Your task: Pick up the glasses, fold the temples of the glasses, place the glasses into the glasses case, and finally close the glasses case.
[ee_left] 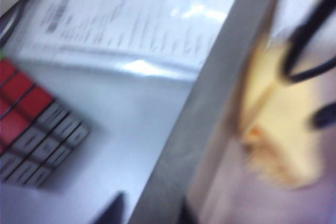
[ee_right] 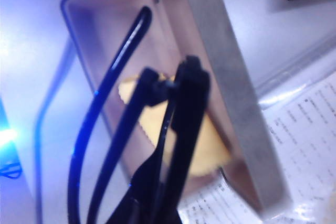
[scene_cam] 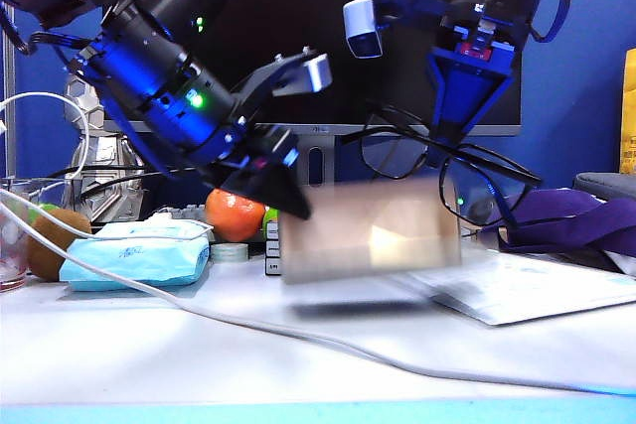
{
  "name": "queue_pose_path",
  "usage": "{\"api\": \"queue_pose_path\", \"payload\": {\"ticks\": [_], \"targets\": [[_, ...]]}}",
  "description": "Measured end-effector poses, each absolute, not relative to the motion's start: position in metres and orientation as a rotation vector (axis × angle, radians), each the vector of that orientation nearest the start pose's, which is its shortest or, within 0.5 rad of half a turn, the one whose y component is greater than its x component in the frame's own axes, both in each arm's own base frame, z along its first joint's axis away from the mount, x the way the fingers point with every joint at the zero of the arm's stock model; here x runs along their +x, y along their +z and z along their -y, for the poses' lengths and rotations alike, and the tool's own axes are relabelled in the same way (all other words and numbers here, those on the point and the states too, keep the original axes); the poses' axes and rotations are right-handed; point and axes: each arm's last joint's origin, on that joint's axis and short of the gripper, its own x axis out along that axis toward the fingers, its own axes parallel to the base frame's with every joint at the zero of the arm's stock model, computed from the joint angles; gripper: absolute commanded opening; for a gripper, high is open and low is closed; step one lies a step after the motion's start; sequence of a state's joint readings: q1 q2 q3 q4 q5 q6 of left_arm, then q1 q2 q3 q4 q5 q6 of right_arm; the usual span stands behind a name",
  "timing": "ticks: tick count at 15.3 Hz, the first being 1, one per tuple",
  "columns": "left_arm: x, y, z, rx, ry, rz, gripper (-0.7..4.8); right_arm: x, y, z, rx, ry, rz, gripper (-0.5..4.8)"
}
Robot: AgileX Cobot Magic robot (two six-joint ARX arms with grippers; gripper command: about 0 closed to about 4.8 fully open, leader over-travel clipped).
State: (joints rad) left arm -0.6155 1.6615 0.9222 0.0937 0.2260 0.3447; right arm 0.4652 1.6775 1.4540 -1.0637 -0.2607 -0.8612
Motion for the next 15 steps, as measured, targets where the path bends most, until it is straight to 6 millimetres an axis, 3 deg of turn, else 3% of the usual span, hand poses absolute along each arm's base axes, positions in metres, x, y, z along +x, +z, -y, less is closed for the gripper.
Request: {"api": "queue_pose_path", "payload": {"ticks": [5,10,15], "targets": [[0.274,0.194,0.202,0.435,-0.925,-0.496,1.57,0.291,0.278,-0.152,-0.869,1.11,-0.964,-0.05],[0.26,0.234,0.191,0.425,-0.898,-0.4,1.57,0.286,0.279,-0.16,-0.859,1.155,-0.947,-0.05],[0.256,0.227,0.188,0.426,-0.884,-0.515,1.55,0.289,0.282,-0.175,-0.972,1.079,-0.836,-0.05]]}}
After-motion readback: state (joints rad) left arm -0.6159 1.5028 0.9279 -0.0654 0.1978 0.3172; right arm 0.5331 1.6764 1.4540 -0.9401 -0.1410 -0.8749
